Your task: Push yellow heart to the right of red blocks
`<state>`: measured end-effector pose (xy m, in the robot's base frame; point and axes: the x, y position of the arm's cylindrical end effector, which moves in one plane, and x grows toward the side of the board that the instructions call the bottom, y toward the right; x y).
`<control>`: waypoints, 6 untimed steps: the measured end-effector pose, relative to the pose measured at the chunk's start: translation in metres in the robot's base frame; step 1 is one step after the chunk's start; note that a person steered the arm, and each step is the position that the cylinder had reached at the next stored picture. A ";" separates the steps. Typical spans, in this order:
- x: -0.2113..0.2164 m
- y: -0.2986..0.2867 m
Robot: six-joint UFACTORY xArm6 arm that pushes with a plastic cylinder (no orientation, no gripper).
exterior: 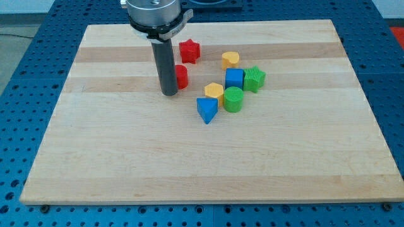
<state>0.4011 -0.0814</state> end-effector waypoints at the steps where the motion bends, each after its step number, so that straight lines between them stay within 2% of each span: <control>1: -0.056 0.012; 3: -0.018 0.052; 4: -0.044 0.098; 5: -0.090 0.145; 6: -0.112 0.181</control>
